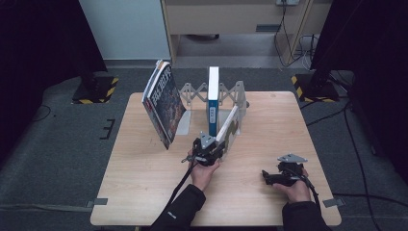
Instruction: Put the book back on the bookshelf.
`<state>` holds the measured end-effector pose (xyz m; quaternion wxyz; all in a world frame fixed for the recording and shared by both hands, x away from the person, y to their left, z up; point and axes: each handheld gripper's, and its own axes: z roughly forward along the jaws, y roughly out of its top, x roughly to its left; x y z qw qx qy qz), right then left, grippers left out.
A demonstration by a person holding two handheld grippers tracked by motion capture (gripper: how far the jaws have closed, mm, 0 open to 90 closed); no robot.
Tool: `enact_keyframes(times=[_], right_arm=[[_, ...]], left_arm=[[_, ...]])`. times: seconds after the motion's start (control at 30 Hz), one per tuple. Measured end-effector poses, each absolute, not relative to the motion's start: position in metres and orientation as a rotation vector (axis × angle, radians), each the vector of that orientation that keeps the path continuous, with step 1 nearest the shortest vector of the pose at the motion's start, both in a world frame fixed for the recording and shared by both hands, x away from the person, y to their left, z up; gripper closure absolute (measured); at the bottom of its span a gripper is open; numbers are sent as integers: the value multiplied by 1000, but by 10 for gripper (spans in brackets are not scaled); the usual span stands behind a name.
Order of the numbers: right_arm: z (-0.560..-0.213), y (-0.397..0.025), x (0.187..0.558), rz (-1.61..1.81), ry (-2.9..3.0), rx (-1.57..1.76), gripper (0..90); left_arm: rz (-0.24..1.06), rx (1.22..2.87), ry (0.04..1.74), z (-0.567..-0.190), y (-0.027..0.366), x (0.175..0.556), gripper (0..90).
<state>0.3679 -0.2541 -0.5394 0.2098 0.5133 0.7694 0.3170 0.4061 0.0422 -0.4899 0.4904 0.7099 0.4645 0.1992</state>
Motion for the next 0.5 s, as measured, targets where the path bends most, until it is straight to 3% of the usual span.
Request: enact_keyframes(times=[0.27,0.5], right_arm=[[-539,-254,368,882,2138,1429,2],[-539,-254,368,881,2136,1431,2]], left_arm=[[532,1735,1131,-484,27,420,714],[478,1739,1109,-487,23,432,679]])
